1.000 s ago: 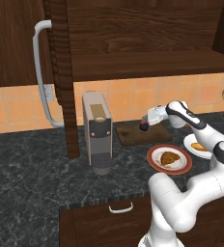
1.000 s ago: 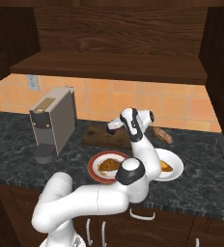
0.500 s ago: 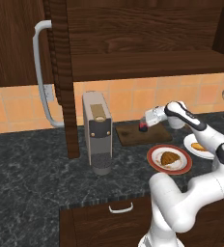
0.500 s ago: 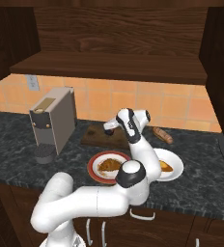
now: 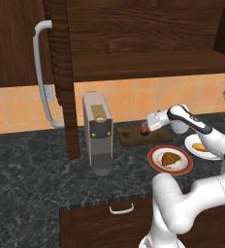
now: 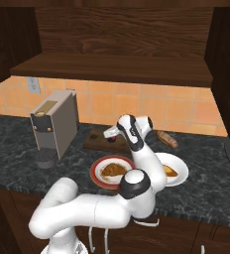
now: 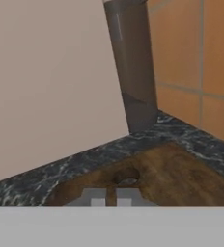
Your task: From the different types of pastries on the counter, select a croissant and place it on the cutting board. Then retrieve a jar of jam from the cabinet and place it alongside the croissant on the cutting board.
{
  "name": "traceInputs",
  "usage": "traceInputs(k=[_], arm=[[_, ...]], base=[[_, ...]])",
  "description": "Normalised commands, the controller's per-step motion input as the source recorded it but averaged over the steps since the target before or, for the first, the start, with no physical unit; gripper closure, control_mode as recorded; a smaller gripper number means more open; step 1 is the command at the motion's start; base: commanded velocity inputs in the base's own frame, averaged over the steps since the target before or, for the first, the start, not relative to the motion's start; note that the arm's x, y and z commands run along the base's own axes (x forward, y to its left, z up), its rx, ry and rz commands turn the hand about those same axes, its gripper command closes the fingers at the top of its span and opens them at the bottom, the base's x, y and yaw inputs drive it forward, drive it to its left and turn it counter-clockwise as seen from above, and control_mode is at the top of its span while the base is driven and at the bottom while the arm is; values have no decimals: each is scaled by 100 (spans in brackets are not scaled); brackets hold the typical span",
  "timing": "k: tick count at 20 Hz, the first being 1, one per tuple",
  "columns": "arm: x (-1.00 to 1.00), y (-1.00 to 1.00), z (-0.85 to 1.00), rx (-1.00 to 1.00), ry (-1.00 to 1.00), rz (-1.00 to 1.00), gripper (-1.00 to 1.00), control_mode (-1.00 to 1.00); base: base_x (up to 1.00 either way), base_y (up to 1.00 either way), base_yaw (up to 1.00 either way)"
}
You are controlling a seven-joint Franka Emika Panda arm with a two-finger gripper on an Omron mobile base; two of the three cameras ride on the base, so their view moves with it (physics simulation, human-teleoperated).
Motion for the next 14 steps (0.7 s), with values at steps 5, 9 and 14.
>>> traceInputs(k=[5, 9, 14], arm=[[0, 0, -7, 0, 0, 1, -100, -100], [26, 0, 1, 0, -5, 6, -100, -100], [0, -1, 20, 0, -6, 5, -100, -100]], base=[[0, 0, 0], [0, 0, 0], [0, 0, 0]])
